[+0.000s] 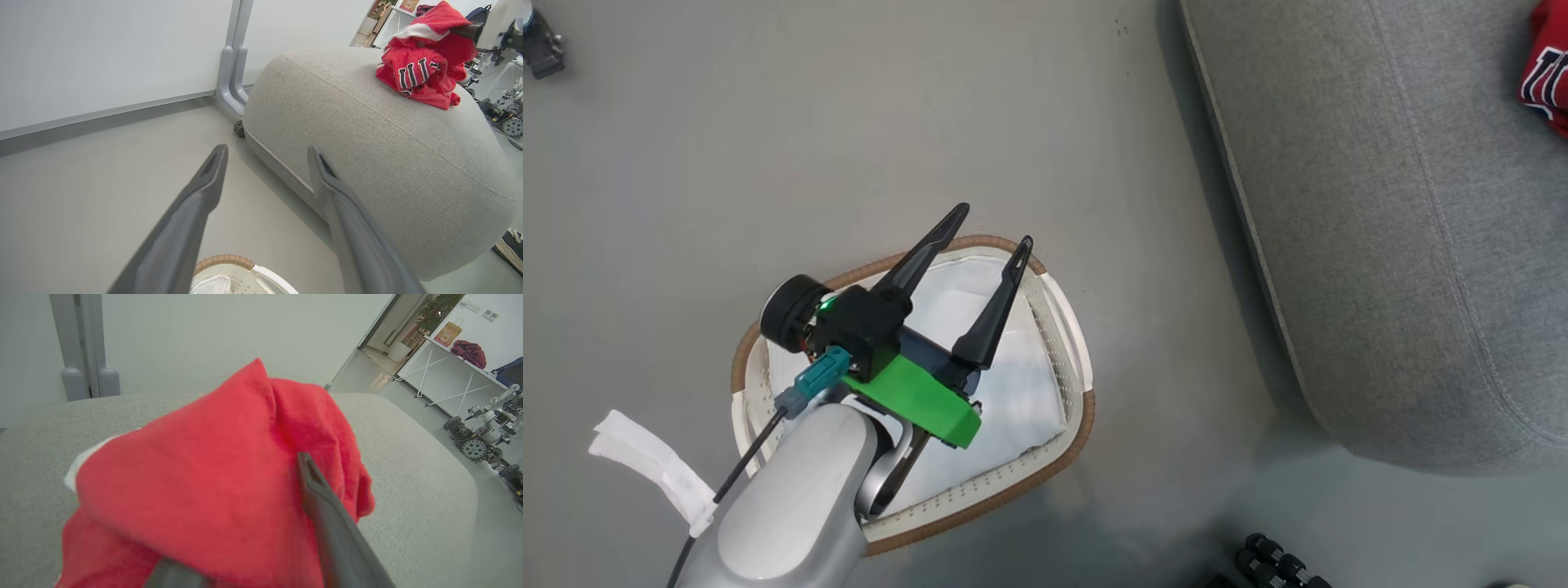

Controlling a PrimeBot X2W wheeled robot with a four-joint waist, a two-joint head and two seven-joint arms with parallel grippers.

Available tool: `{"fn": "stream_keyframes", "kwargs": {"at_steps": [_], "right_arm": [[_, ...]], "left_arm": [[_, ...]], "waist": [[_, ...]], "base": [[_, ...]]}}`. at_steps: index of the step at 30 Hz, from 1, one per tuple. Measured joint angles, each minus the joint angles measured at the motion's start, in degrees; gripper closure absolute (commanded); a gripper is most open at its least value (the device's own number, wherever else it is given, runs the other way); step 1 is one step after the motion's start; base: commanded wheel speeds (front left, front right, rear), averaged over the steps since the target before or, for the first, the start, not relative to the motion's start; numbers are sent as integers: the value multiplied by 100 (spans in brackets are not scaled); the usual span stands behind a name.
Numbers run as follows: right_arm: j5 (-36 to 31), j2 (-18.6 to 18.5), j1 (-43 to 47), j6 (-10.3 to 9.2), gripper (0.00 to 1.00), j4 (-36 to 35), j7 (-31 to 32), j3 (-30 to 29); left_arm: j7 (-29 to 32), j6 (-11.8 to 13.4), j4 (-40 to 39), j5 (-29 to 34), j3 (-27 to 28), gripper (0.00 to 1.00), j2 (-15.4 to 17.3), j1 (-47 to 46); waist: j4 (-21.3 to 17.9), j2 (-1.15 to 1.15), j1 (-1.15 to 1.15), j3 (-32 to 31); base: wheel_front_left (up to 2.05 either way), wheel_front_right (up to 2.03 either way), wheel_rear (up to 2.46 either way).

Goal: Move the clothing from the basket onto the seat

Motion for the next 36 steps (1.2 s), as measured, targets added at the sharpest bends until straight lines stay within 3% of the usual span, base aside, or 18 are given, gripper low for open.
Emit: {"fn": "stream_keyframes", "kwargs": {"at_steps": [10, 18, 27, 36], "right_arm": [[174, 552, 1102, 0, 0, -164, -399, 218], [931, 1095, 2290, 0, 0, -1499, -420, 856], [1380, 1815, 2925, 0, 0, -2319, -420, 1568], [1360, 2130, 3117, 0, 0, -2381, -420, 2282]], "left_arm": [[0, 0, 190, 68, 425, 0, -51, 275], [1, 0, 357, 328, 1006, 0, -252, 635], [0, 43, 495, 918, 2315, 0, -575, 1187], [1, 96, 533, 1462, 3263, 0, -858, 1588]], "waist": [[-2, 0, -1, -346], [29, 0, -1, -830], [367, 0, -1, -1336], [813, 0, -1, -1767]], "base": [[0, 0, 0], [0, 0, 0], [0, 0, 0], [0, 0, 0]]}}
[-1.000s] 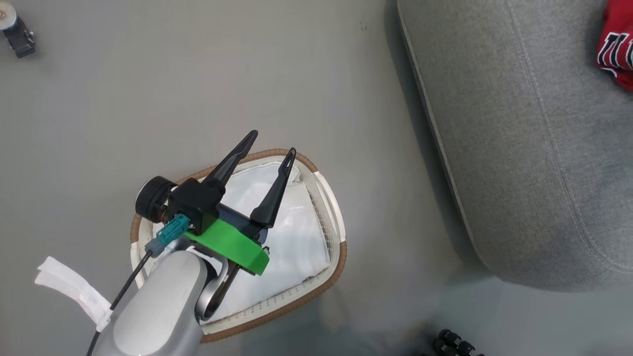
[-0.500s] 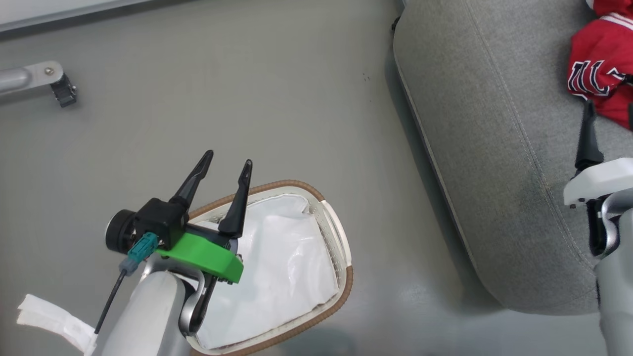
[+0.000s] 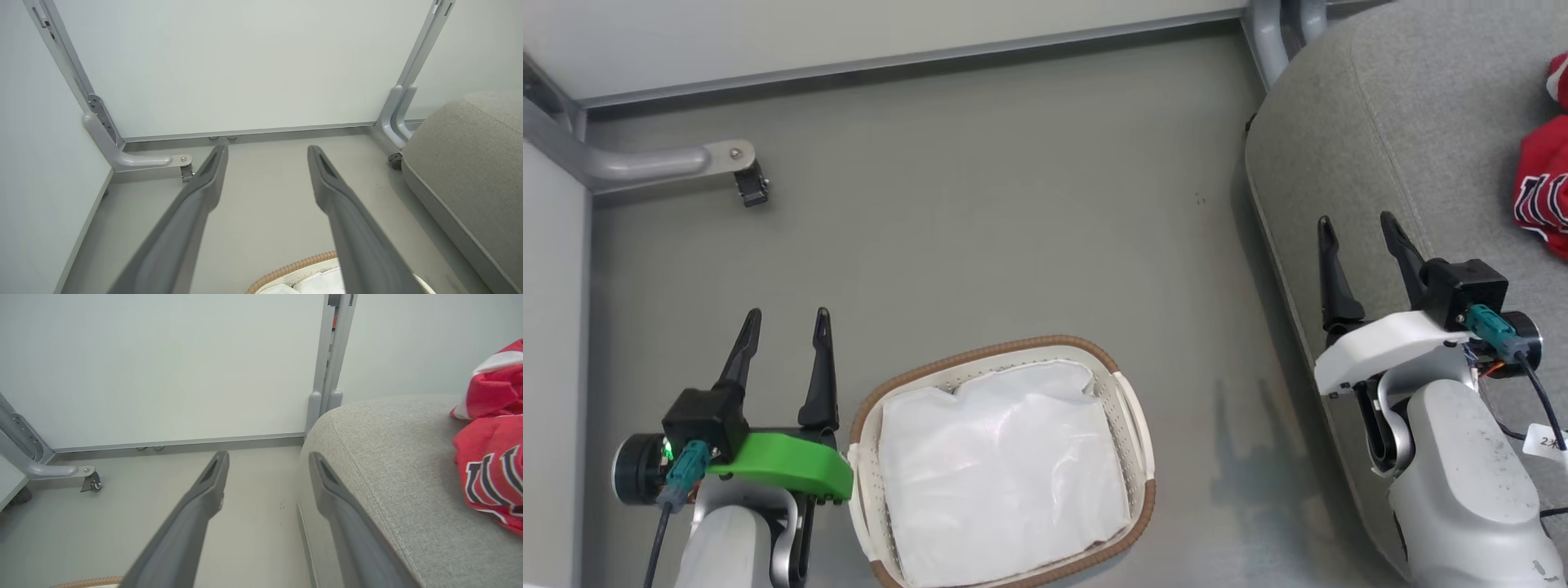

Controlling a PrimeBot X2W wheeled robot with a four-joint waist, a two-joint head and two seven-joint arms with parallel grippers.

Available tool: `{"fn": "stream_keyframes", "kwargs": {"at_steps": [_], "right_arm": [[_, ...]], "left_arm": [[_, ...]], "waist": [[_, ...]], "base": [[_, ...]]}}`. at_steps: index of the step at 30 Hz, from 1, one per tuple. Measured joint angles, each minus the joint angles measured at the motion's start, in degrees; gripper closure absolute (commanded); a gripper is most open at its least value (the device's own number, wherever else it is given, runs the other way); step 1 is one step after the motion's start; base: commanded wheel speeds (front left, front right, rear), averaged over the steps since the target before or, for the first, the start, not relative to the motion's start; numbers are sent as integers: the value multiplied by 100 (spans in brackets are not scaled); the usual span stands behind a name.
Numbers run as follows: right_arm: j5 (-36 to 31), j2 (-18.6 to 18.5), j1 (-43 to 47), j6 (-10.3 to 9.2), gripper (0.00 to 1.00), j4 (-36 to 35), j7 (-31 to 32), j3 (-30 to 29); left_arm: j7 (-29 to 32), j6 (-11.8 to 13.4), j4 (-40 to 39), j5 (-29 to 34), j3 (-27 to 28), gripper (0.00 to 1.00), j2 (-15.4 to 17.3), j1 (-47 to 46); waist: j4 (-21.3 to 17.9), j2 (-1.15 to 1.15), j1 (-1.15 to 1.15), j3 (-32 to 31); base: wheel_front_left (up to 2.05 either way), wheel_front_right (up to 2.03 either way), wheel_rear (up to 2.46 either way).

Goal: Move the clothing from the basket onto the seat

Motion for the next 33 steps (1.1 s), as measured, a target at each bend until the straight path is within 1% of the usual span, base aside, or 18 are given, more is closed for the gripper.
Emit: {"fn": "stream_keyframes", "kwargs": {"at_steps": [7, 14, 21, 33], "right_arm": [[125, 102, 128, 0, 0, 20, 0, 348], [385, 119, 386, 0, 0, 97, 0, 610], [386, 116, 631, 0, 0, 129, 0, 731], [398, 119, 893, 0, 0, 138, 0, 847]], "left_arm": [[-1, 47, 176, 186, 445, 0, -135, 245], [-1, 58, 264, 247, 661, 0, -185, 431], [-1, 55, 334, 66, 619, 0, -196, 611], [0, 71, 172, -131, 517, 0, -197, 817]], "waist": [[213, 0, 0, -360], [304, 0, 0, -680], [380, 0, 0, -936], [433, 0, 0, -1208]], "base": [[0, 0, 0], [0, 0, 0], [0, 0, 0], [0, 0, 0]]}}
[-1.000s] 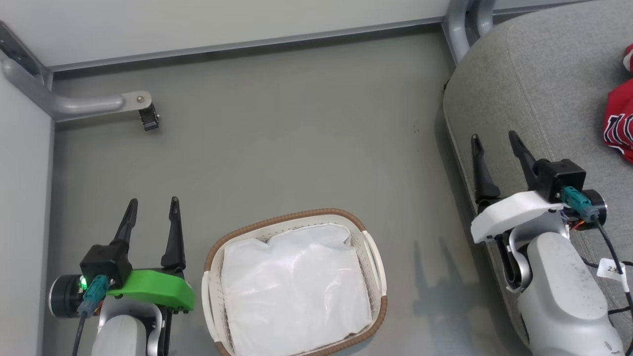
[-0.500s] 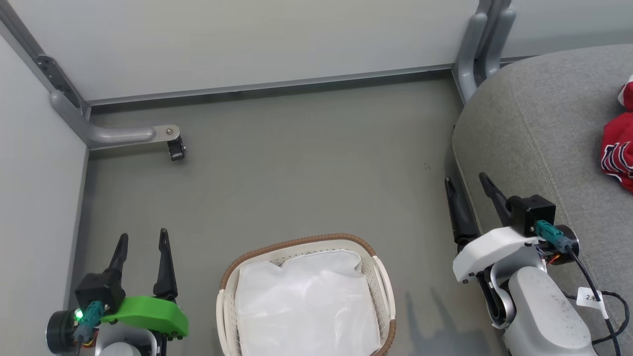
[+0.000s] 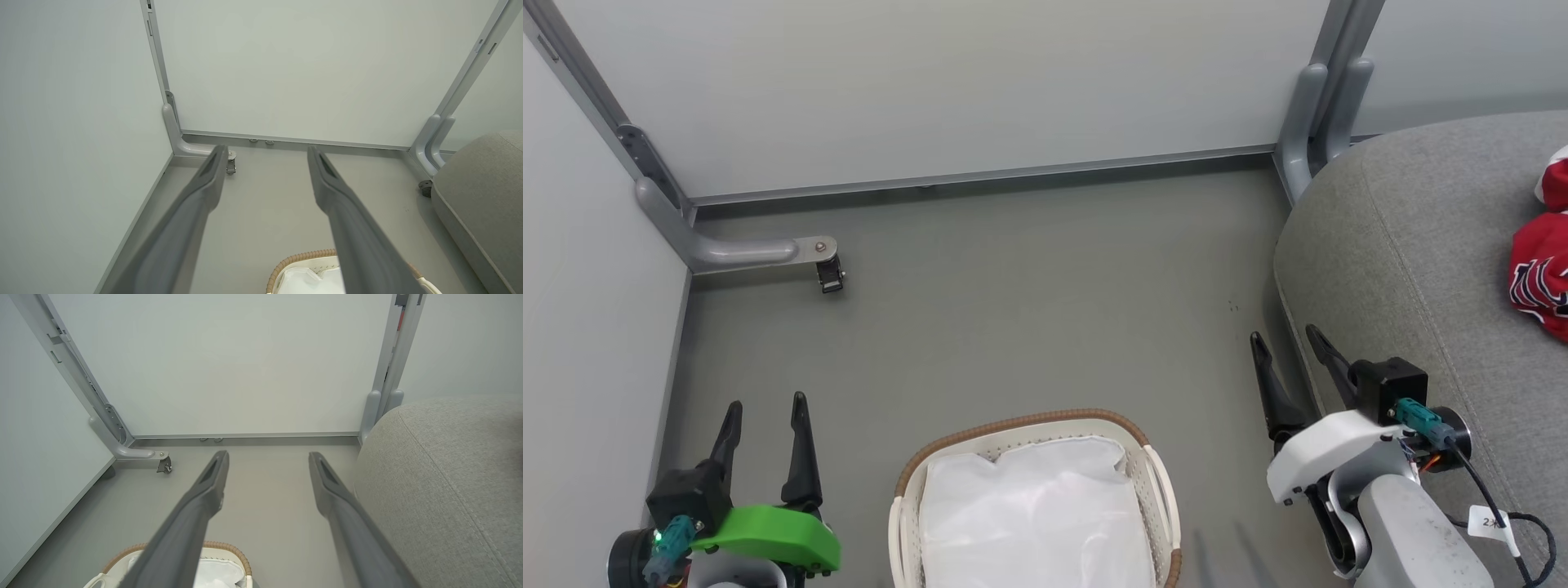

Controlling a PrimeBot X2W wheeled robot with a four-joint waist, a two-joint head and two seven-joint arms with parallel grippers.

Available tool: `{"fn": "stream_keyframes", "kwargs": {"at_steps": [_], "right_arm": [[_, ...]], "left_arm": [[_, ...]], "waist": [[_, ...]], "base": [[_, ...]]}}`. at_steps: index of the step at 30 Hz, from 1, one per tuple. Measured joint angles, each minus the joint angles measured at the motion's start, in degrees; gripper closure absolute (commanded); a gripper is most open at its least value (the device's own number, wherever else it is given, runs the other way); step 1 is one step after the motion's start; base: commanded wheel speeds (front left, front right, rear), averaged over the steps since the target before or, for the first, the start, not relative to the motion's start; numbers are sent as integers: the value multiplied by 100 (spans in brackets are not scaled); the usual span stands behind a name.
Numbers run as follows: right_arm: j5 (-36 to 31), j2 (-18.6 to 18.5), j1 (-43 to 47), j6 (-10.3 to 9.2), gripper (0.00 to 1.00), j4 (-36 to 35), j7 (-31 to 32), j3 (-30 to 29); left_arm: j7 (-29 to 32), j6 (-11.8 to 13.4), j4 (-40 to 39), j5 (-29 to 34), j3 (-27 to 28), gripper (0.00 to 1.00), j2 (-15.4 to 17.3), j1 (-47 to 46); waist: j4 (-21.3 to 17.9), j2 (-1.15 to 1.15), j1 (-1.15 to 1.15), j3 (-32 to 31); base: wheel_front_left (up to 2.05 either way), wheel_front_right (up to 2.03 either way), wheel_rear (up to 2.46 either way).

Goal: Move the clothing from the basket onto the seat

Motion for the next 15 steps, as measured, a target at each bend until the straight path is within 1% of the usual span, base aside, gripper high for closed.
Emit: {"fn": "stream_keyframes", "kwargs": {"at_steps": [1, 2, 7, 15], "right_arm": [[0, 0, 8, 0, 0, 2, 0, 2], [-2, 4, 14, 0, 100, 21, 1, 3], [82, 38, 199, 0, 100, 203, 68, -14], [949, 38, 264, 0, 100, 47, 297, -159]], "left_arm": [[-1, -13, -31, -4, -9, 0, 0, 4], [-1, -16, -18, -1, -16, 100, -4, 4], [67, -20, 204, -67, -24, 100, -46, 61], [309, -23, 153, -964, 42, 100, -47, 60]], "waist": [[1, 0, 0, -9], [1, 0, 0, -11], [3, 0, 0, -19], [9, 0, 0, -40]], "base": [[0, 0, 0], [0, 0, 0], [0, 0, 0], [0, 0, 0]]}}
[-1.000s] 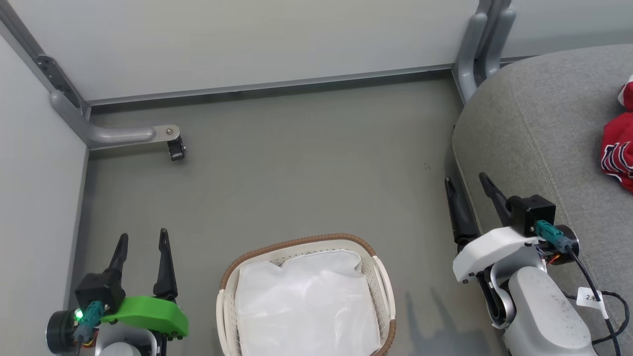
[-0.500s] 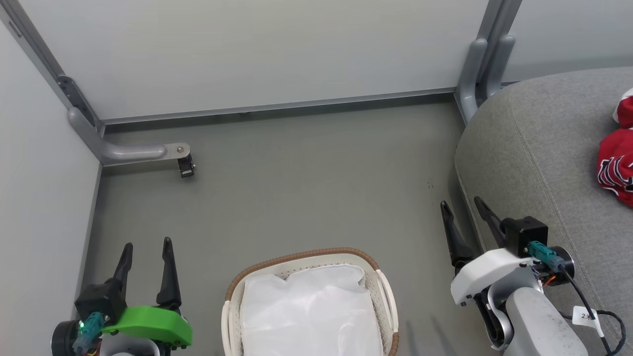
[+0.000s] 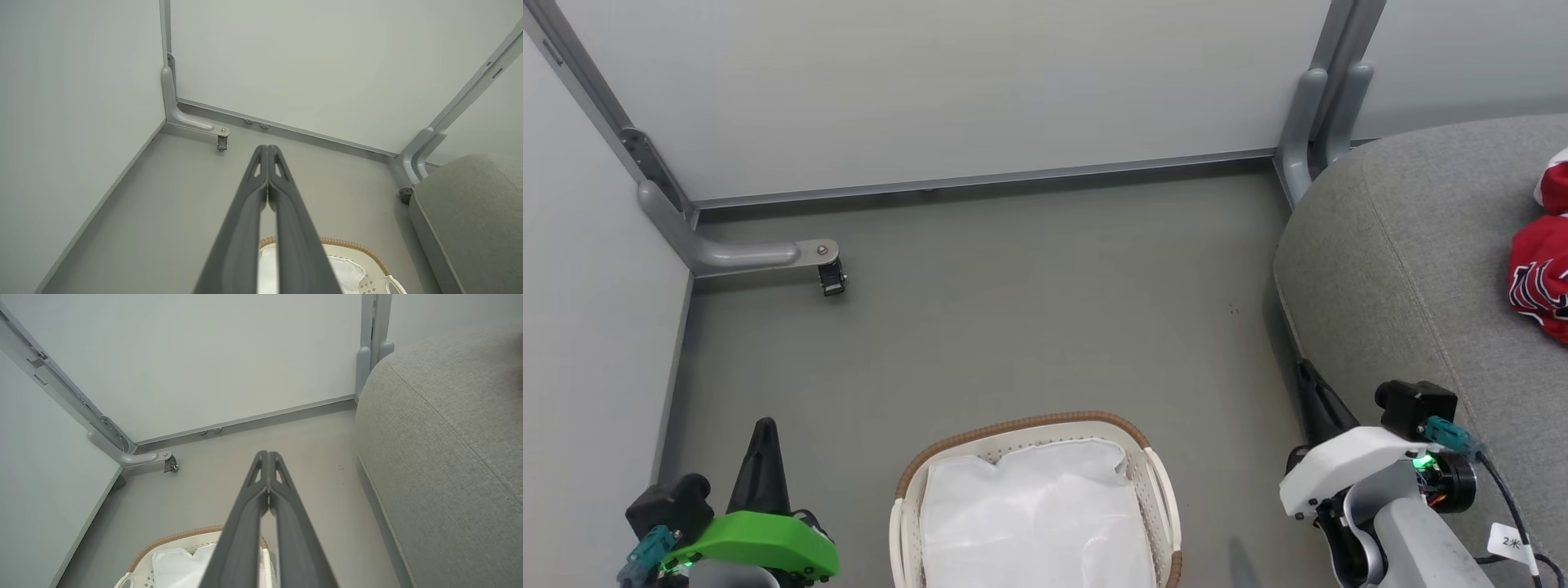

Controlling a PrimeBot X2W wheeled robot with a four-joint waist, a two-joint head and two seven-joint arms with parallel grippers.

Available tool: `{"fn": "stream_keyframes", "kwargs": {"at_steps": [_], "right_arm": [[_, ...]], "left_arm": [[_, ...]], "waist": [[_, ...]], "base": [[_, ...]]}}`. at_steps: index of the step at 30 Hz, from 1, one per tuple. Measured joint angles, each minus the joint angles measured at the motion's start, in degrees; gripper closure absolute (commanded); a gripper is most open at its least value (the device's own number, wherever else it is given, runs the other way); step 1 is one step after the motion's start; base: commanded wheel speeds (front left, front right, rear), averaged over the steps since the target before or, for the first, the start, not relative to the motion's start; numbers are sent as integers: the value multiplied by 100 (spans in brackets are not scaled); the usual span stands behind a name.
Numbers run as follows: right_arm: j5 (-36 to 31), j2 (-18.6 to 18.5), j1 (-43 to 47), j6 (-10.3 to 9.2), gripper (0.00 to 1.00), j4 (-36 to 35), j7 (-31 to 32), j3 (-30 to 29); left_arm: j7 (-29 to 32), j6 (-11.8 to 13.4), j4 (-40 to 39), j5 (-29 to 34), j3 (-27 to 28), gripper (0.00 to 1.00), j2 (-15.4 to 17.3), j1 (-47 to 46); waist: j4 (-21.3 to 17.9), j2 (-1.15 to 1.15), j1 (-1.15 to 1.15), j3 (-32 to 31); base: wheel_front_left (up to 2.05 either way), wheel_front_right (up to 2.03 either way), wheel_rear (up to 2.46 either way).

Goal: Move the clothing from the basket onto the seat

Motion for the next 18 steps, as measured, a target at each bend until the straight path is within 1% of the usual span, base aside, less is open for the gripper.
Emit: {"fn": "stream_keyframes", "kwargs": {"at_steps": [18], "right_arm": [[1694, -2, 218, 0, 100, -389, 431, -245]], "left_arm": [[414, -25, -215, -1693, 67, 100, 0, -1]], "waist": [[14, 0, 0, -48]], "base": [[0, 0, 0]]}}
